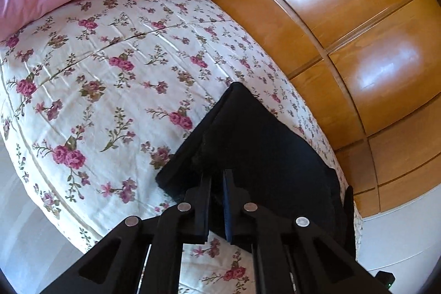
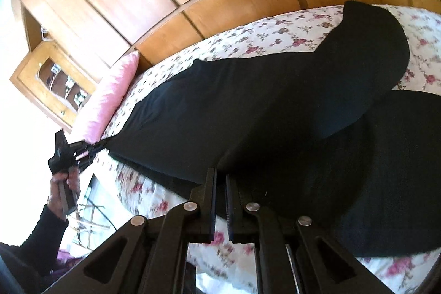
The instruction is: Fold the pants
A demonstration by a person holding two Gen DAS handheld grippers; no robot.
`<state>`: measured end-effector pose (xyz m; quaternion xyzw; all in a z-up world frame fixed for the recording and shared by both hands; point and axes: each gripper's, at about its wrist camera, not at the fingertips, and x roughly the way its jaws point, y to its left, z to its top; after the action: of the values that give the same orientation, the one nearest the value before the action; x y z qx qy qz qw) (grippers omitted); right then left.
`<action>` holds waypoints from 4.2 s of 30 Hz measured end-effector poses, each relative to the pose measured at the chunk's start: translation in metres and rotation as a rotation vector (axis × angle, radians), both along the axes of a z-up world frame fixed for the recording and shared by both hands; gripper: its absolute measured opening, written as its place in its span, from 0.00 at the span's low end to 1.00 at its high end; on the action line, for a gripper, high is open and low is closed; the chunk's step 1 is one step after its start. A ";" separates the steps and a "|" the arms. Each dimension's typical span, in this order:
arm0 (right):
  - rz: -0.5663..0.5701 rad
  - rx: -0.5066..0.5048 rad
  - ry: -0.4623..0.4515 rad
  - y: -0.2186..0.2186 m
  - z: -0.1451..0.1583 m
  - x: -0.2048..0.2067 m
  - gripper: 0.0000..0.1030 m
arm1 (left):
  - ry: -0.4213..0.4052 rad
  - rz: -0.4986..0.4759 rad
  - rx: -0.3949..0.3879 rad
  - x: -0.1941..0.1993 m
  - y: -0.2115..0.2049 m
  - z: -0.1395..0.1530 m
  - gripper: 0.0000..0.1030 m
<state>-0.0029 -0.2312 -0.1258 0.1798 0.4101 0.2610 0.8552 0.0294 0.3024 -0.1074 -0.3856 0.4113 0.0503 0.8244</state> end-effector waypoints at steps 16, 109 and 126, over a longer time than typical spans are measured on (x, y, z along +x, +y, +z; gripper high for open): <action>0.040 -0.046 0.114 0.002 -0.038 0.000 0.09 | 0.080 0.005 0.069 -0.003 -0.008 -0.022 0.10; -0.969 0.281 0.163 -0.366 -0.047 -0.090 0.10 | -0.100 -1.045 0.257 0.001 -0.373 0.005 0.27; -0.714 0.388 0.108 -0.279 -0.024 -0.120 0.30 | -0.053 -0.989 0.157 0.000 -0.352 -0.005 0.29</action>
<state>-0.1232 -0.5104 -0.1501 0.4823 0.3095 0.0104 0.8195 0.0299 -0.0494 -0.1122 -0.0825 0.5188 -0.3253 0.7863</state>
